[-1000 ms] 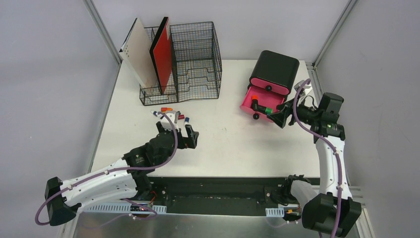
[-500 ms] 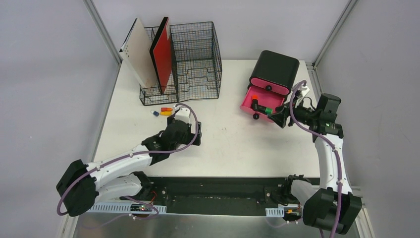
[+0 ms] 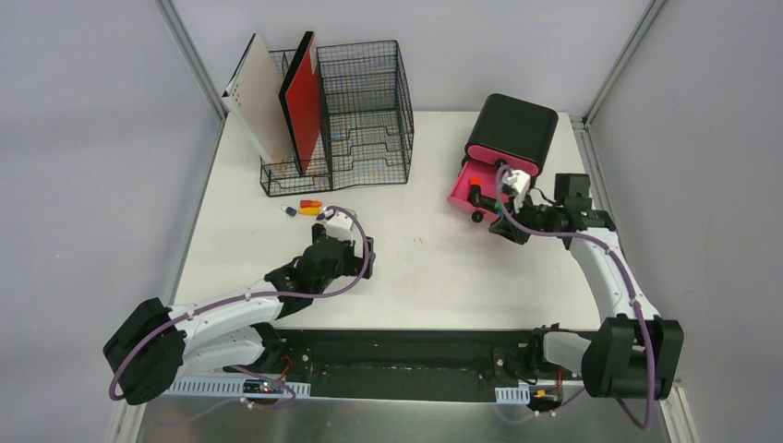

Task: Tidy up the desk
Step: Close the drawer in the storage box.

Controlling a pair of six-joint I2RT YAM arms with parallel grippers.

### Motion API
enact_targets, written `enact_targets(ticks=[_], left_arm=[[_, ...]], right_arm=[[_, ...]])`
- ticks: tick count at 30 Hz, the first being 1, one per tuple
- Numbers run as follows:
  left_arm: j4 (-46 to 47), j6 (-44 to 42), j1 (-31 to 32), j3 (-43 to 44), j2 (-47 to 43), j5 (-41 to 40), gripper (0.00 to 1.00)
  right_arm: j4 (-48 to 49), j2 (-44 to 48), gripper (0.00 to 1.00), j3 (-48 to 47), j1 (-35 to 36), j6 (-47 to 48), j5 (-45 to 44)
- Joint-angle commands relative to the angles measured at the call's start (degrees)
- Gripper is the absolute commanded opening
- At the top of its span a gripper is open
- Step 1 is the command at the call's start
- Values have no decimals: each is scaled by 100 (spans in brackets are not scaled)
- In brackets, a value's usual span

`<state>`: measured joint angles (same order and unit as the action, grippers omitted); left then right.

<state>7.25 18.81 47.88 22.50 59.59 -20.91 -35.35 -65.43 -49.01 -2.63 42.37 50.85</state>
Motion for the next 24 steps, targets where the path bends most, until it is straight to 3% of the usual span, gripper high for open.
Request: enact_targets(ticks=[1,6,16,24], left_arm=[[532,-6,-52,-251,-413,-85,99],[575,0,-48,-295,-437,-96,99],[604,21,-55,-349,-494,-107,99],[621,18,-55,-366,-502,-107,99]], right_arm=[[-804,-422,10,-521,664,1633,-945],[-758,-847,0,-651,997,2162,-1601],[757,-938,0,36,1549,2300,-2587],[1442,-1215,0,353,1716,2395,-3134]])
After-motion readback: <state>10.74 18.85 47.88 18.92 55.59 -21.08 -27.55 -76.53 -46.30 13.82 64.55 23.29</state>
